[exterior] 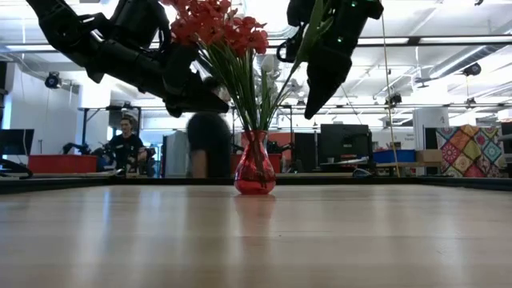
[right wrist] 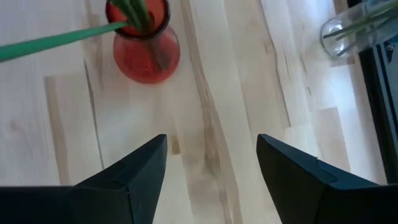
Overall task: Sort flowers into vase by color
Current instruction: Return to Home Position
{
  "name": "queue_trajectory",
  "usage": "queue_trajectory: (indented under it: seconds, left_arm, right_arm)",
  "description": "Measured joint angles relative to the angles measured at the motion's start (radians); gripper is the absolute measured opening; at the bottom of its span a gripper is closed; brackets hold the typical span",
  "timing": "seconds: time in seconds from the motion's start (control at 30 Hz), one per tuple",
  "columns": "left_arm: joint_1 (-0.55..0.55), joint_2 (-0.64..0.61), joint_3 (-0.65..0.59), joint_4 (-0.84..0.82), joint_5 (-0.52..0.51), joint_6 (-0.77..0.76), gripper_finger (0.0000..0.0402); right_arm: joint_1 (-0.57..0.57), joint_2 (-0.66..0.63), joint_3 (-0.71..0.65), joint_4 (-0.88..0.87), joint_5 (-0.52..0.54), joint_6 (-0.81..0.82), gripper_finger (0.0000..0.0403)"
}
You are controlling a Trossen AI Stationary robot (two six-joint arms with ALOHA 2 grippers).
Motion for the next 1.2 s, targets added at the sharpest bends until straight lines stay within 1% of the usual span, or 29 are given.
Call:
queue_trajectory:
  seconds: [0.23,0.4,0.57,0.7,0.87,1.03,1.1,1.2]
  left_arm:
    - [0.000,0.000,0.000,-0.002,0.000,0.008,0.0000]
    - [0.000,0.000,-0.010,-0.011,0.000,0.017,0.0000]
    - [0.000,-0.003,-0.029,-0.018,0.000,0.018,0.0000]
    - [0.000,-0.010,-0.042,-0.018,0.000,0.023,0.0000]
    - [0.000,-0.038,-0.057,-0.021,-0.001,0.026,0.0000]
    - [0.000,-0.090,-0.096,-0.021,-0.001,0.026,0.0000]
    - [0.000,-0.113,-0.118,-0.021,-0.002,0.025,0.0000]
    - [0.000,-0.142,-0.150,0.004,-0.002,0.026,0.0000]
  right_arm:
    - [0.000,-0.005,-0.032,0.004,-0.001,-0.016,0.0214]
    - [-0.002,-0.027,-0.085,0.063,0.006,-0.017,0.0186]
    - [-0.002,-0.092,-0.141,0.134,0.024,-0.020,0.0148]
    - [-0.002,-0.183,-0.198,0.188,0.050,-0.023,0.0113]
    - [-0.002,-0.327,-0.319,0.293,0.076,-0.037,0.0065]
    - [-0.002,-0.463,-0.503,0.483,0.076,-0.080,0.0024]
    - [-0.002,-0.505,-0.577,0.567,0.075,-0.100,0.0013]
    - [-0.001,-0.548,-0.678,0.703,0.070,-0.108,0.0010]
